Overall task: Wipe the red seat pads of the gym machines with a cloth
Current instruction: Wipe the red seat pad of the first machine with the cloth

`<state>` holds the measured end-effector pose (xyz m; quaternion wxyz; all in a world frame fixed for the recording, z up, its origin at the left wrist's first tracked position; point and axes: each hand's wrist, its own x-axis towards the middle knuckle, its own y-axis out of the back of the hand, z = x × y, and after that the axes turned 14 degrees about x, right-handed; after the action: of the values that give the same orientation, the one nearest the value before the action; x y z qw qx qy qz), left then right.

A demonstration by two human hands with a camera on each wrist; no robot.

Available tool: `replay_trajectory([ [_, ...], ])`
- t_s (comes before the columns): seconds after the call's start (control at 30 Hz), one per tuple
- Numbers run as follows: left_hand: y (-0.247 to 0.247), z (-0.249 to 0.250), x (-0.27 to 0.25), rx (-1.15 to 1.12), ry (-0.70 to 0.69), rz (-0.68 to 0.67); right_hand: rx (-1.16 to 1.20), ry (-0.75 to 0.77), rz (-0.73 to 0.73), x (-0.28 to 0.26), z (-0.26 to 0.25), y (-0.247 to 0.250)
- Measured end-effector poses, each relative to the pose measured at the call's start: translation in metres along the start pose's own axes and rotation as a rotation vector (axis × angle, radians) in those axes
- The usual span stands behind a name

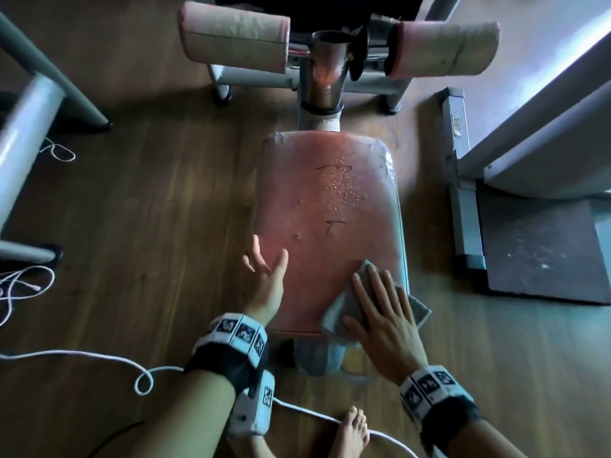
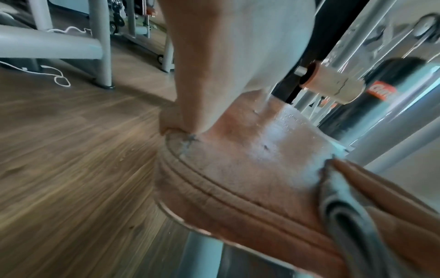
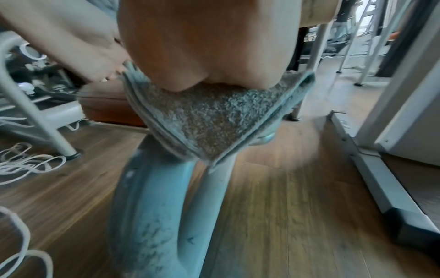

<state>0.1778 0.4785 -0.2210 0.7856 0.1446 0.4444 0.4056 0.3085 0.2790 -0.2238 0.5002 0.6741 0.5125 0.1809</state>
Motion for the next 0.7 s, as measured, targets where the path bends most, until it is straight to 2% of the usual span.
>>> replay_trajectory([
  [0.1, -0.007, 0.009, 0.008, 0.099, 0.103, 0.041, 0.041, -0.082, 0.086, 0.021, 0.007, 0.011],
  [0.2, -0.01, 0.002, 0.01, 0.075, 0.086, 0.007, 0.062, -0.104, 0.12, 0.046, -0.001, 0.013],
  [0.3, -0.01, 0.0, 0.015, 0.083, 0.08, 0.016, 0.087, -0.05, 0.13, 0.059, -0.012, 0.011],
  [0.5, -0.015, -0.002, 0.021, 0.045, 0.119, 0.04, 0.04, 0.206, 0.039, 0.058, -0.026, 0.011],
  [0.6, -0.013, 0.0, 0.023, -0.006, 0.113, 0.041, 0.02, 0.22, 0.031, 0.078, -0.022, 0.019],
  [0.7, -0.012, -0.001, 0.023, -0.028, 0.072, 0.041, 0.043, 0.172, 0.105, 0.098, -0.023, 0.023],
])
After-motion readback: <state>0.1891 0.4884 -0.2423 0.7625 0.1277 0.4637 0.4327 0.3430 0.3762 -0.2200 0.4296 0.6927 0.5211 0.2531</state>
